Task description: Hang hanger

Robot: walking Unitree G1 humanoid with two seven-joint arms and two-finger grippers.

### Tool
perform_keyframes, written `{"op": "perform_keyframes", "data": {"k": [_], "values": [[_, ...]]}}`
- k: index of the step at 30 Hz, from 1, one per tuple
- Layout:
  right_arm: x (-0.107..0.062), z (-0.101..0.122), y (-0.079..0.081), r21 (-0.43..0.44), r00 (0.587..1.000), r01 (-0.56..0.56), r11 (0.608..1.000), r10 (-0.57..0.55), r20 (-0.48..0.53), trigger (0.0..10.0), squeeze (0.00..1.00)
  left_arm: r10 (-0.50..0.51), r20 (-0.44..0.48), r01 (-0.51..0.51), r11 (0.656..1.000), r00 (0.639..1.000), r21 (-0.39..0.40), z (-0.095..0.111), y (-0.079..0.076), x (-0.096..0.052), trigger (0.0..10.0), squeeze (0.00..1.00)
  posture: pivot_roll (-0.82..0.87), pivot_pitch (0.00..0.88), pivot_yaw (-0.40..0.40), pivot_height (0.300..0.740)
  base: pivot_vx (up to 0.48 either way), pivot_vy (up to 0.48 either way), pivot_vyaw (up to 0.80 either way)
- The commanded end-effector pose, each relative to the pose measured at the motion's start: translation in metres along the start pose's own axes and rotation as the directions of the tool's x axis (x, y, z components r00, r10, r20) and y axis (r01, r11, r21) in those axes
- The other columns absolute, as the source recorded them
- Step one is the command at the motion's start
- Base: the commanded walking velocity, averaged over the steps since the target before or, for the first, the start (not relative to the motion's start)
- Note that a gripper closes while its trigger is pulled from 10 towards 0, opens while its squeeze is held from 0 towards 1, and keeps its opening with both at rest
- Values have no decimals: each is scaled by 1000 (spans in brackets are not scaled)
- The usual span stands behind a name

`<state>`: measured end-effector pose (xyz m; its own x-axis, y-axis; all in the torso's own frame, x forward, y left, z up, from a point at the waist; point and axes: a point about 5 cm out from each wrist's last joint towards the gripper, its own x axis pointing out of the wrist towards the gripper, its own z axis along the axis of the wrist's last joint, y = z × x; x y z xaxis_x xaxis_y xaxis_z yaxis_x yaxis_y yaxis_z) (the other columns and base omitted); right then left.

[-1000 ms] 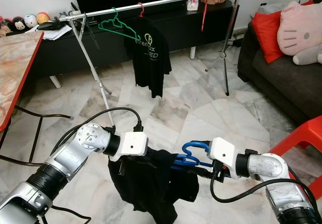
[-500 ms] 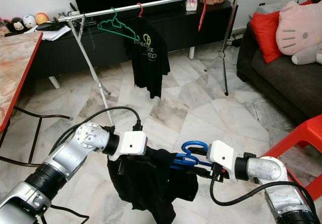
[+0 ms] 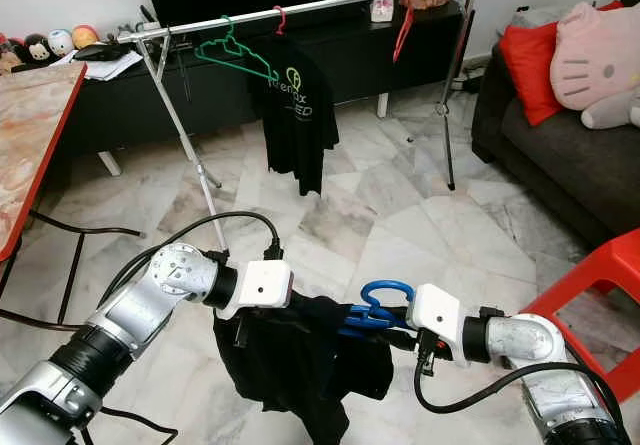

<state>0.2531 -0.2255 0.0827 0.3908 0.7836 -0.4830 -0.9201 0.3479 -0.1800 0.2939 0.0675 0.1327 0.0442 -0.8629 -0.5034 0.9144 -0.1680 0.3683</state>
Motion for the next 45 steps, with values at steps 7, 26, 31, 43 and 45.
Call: {"op": "perform_keyframes", "data": {"k": [7, 26, 31, 43, 45], "values": [[3, -2, 0, 1, 1000, 1, 1000, -1, -6, 0, 0, 16, 35, -17, 999, 999, 36, 9, 5, -3, 10000, 0, -173, 0, 72, 740, 0, 0, 0], [13, -2, 3, -1, 1000, -5, 1000, 5, 8, 0, 0, 27, 105, -26, 1000, 994, -17, 20, 8, -5, 10000, 0, -171, 0, 77, 740, 0, 0, 0], [13, -2, 4, 1, 1000, -7, 1000, 7, 9, 0, 0, 24, 127, -20, 999, 992, -29, 23, 7, -5, 10000, 0, -171, 0, 77, 740, 0, 0, 0], [16, 0, 3, -4, 1000, -9, 1000, 9, 13, 0, 0, 17, 149, -6, 997, 989, -70, 26, 9, -7, 10000, 1000, -169, 0, 75, 740, 0, 0, 0], [16, 0, 3, -5, 1000, -5, 1000, 5, 11, 0, 0, 18, 147, -7, 997, 989, -72, 25, 9, -7, 10000, 1000, -169, 0, 75, 740, 0, 0, 0]]}}
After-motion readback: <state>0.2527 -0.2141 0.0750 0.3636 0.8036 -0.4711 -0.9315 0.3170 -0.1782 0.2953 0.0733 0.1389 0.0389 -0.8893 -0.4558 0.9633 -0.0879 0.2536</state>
